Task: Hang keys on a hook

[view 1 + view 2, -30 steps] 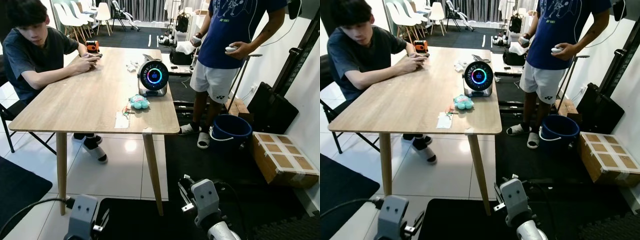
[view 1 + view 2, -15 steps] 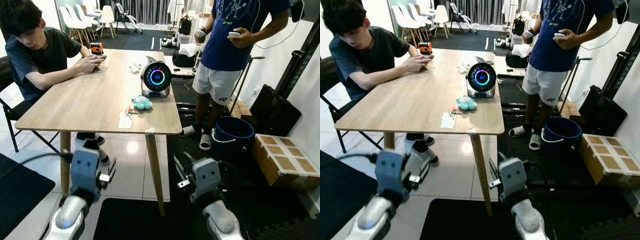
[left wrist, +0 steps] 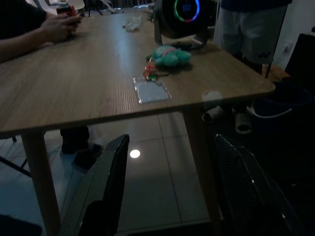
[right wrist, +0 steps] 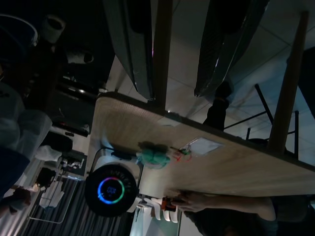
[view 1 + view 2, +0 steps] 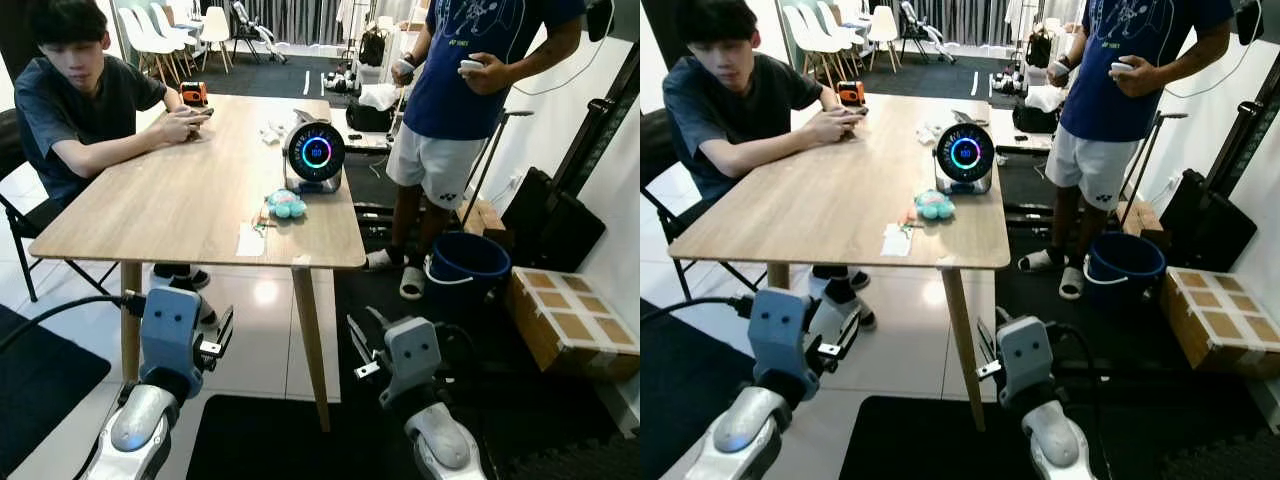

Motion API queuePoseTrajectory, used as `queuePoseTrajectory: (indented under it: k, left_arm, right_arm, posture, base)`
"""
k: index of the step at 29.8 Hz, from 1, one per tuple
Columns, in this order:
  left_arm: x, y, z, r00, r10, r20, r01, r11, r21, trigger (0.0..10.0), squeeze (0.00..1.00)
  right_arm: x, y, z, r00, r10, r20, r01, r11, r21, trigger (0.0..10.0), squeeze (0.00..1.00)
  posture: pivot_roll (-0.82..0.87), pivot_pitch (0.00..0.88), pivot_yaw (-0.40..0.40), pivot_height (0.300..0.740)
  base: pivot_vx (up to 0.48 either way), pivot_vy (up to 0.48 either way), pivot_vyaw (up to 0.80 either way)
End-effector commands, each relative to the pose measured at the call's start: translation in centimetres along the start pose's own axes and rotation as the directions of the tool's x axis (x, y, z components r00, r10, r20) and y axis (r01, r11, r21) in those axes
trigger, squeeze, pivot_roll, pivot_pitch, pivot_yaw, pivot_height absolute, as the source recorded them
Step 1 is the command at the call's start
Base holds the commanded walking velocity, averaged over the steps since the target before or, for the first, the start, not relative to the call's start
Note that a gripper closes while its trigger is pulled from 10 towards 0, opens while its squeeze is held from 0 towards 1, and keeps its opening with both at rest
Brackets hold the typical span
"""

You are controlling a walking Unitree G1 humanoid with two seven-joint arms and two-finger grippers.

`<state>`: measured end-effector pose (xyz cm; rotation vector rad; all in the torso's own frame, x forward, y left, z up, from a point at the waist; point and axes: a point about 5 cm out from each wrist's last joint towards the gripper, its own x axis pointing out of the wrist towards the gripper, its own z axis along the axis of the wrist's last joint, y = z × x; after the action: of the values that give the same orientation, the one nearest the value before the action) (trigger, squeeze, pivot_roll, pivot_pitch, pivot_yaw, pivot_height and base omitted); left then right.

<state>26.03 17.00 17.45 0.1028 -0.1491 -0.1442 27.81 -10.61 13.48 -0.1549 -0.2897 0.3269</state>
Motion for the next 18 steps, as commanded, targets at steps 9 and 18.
queuePoseTrajectory:
  k: [9, 18]
  left_arm:
    - [-0.17, -0.45, -0.02, 1.000, -0.009, -0.014, 0.009, 1.000, -0.019, 10.0, 0.00]
    - [-0.19, -0.20, -0.11, 1.000, -0.002, -0.025, 0.001, 1.000, -0.017, 10.0, 0.00]
  right_arm:
    - [-0.31, 0.02, -0.21, 1.000, 0.004, -0.020, -0.004, 1.000, -0.002, 10.0, 0.00]
    - [-0.41, 0.11, -0.39, 1.000, 0.009, -0.030, -0.009, 1.000, -0.004, 10.0, 0.00]
  posture:
    - [0.12, 0.101, -0.037, 0.740]
    - [0.12, 0.100, -0.039, 0.740]
  base:
    - [0.480, 0.000, 0.00]
    - [0.393, 0.000, 0.00]
